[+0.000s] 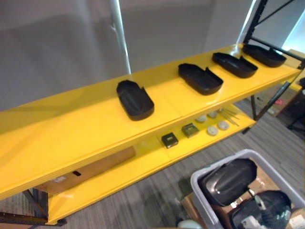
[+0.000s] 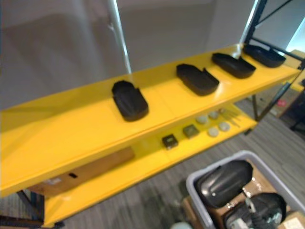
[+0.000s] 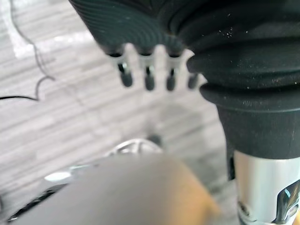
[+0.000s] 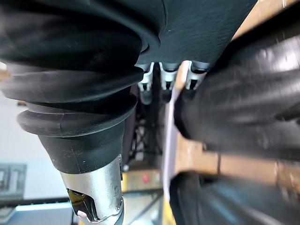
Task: Walk over and take plastic housings, then place them on the shelf
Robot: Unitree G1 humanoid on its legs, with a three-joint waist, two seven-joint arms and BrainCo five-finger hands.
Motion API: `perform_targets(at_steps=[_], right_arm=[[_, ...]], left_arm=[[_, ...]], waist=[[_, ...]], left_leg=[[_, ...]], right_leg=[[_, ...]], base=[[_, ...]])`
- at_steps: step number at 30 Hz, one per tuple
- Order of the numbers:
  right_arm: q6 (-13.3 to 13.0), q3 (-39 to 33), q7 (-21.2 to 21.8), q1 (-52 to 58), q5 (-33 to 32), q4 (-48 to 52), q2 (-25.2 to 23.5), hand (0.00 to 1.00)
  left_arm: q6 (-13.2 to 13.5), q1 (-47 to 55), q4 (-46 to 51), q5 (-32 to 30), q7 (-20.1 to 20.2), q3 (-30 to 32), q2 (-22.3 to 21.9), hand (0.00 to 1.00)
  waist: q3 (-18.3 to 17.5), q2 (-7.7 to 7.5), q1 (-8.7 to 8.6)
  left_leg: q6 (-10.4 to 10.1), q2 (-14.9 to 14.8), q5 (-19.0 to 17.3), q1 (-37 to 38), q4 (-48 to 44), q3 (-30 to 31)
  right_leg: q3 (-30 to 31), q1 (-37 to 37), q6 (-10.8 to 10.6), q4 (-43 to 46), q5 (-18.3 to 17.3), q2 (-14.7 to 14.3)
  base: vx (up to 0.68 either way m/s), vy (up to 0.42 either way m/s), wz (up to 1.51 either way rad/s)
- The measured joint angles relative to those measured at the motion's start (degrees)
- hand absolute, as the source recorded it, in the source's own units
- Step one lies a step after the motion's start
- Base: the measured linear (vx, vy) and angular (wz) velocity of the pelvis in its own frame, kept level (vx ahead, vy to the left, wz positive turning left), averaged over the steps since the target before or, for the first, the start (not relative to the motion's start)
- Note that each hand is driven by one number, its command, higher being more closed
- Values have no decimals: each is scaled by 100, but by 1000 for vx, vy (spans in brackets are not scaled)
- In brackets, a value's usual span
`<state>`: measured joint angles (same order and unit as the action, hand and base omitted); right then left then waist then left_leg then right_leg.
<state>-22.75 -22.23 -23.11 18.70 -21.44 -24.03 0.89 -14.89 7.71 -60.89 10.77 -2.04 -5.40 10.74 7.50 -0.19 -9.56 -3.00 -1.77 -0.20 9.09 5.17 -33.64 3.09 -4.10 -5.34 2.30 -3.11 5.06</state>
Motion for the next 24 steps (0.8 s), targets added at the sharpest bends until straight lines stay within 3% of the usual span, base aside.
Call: perform_targets(at_steps=[3, 4, 5, 6, 7, 9, 15, 20, 24], right_arm=[[0, 140, 204, -95, 0, -2, -7, 0], [1, 207, 291, -162, 0, -4, -49, 0], [1, 273, 341, -200, 3, -3, -55, 0], [-5, 413, 461, -305, 39, 12, -8, 0], [-13, 595, 542, -446, 42, 18, 182, 0], [-22, 770, 587, -690, 38, 16, 442, 0], [-121, 894, 706, -780, 33, 158, 415, 0], [-12, 1237, 1093, -795, 205, 470, 488, 0], [74, 1310, 1177, -932, 212, 490, 611, 0]], left_arm=[[-33, -21, -58, 48, 0, -23, 11, 0], [-20, -38, -103, 68, -7, 57, 9, 0], [0, -51, -99, 128, -17, 125, 17, 0], [28, -51, -92, 312, -27, 327, 0, 0], [63, -7, -98, 465, -58, 438, -94, 0], [114, 151, -102, 517, -120, 532, -326, 0], [272, 184, -108, 507, -120, 713, -158, 0], [501, 170, -102, 446, -80, 765, -191, 0], [688, -98, -101, -18, 13, 737, -270, 0]], waist=[[8, -3, 51], [54, -84, 95], [100, -149, 114], [178, -139, 253], [260, 8, 392], [273, 347, 488], [364, -9, 489], [359, 5, 511], [475, 181, 551]], left_leg=[[-24, -17, -20, 17, -46, 7], [2, -58, -179, -101, -481, 206], [88, -142, -331, -240, -910, 465], [248, -338, -701, -642, -1858, 1220], [155, -496, -1138, -934, -2548, 2027], [-196, -676, -1624, -912, -2680, 2535], [-90, -400, -1646, -1021, -2460, 2353], [-41, -378, -1666, -1036, -2481, 2254], [18, -456, -1817, -1369, -2968, 2252]], right_leg=[[29, -5, 3, -6, 2, -6], [93, -14, 8, 7, 5, -7], [176, -9, 24, 38, 15, -8], [349, 23, 61, 95, 44, -74], [562, 65, 52, 137, 51, -225], [899, 211, 23, 236, 57, -509], [1123, 531, -96, 250, 126, -265], [1165, 602, -162, 224, 167, -231], [1169, 828, -192, 486, 106, -299]], base=[[25, 3, -3], [33, -13, -17], [-1, -51, -46], [-28, -17, -86], [-64, 38, -106], [-94, 158, -105], [-60, 100, -21], [46, 57, -6], [42, 48, -2]])
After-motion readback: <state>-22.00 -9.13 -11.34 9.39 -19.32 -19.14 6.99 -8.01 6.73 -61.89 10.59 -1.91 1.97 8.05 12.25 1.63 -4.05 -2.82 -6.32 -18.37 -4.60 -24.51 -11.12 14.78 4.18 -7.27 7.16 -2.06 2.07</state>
